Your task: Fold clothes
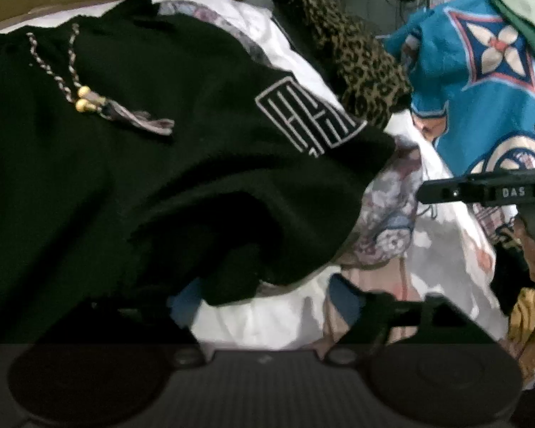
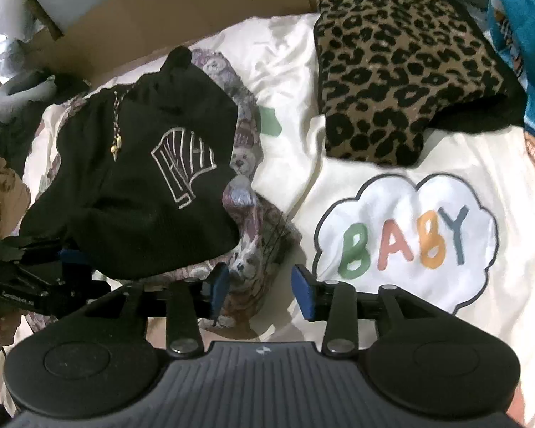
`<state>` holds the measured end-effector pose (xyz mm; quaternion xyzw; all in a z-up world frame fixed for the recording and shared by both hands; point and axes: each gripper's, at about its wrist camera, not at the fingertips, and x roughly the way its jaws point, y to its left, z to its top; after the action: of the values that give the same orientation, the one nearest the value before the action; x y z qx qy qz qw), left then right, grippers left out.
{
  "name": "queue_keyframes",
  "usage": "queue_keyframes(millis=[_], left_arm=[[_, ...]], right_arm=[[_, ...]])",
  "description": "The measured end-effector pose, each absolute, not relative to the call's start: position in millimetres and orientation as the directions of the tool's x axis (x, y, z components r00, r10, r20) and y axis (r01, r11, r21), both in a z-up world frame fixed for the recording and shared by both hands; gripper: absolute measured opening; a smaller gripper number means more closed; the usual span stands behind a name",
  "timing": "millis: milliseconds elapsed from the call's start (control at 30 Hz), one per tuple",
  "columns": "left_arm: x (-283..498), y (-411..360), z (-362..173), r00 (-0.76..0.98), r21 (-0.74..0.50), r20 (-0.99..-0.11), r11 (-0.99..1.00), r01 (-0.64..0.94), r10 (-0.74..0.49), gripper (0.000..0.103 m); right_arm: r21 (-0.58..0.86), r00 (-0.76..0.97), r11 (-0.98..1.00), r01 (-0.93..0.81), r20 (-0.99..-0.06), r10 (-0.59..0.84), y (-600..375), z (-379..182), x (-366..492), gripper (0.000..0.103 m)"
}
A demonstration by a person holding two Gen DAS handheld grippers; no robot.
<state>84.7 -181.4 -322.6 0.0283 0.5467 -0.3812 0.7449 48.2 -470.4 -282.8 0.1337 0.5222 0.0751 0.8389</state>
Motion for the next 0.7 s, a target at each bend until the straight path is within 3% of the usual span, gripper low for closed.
queue_keyframes(millis=[433, 500, 533, 567, 600, 667, 700], left_arm=[[91.6, -202.3, -332.5, 0.120, -0.333, -0.847, 0.692, 0.641, -0.518, 0.083], [93.9, -204.5, -333.3, 0.122, -0.336, -0.846, 0.696, 0.635, -0.520, 0.076], [95.3, -205.0, -333.7, 0.123, -0.338, -0.846, 0.700, 0.629, -0.519, 0.067], [96.7, -205.5, -334.0, 0.123, -0.341, -0.846, 0.704, 0.623, -0.518, 0.060], [98.6, -205.1, -334.2, 0.121, -0.348, -0.845, 0.708, 0.614, -0.521, 0.056], [104.2, -201.8, -334.0, 0.109, -0.379, -0.838, 0.714, 0.589, -0.535, 0.036], [106.8, -199.9, -333.6, 0.098, -0.401, -0.831, 0.712, 0.576, -0.548, 0.031]], right_arm=[[0.243, 0.407, 0.970, -0.018, -0.884, 0.229, -442.8, -317.8, 54.6, 0.046], [0.240, 0.403, 0.971, -0.015, -0.887, 0.226, -442.4, -320.6, 55.3, 0.032], [0.248, 0.397, 0.969, -0.015, -0.888, 0.233, -442.6, -320.6, 55.7, 0.013], [0.255, 0.391, 0.967, -0.015, -0.888, 0.241, -442.8, -320.6, 56.1, 0.003], [0.262, 0.386, 0.965, -0.015, -0.889, 0.248, -443.0, -320.3, 56.4, 0.002], [0.264, 0.391, 0.964, -0.024, -0.885, 0.252, -442.5, -315.7, 55.3, 0.001], [0.266, 0.394, 0.964, -0.029, -0.883, 0.255, -442.4, -313.2, 54.7, 0.000]])
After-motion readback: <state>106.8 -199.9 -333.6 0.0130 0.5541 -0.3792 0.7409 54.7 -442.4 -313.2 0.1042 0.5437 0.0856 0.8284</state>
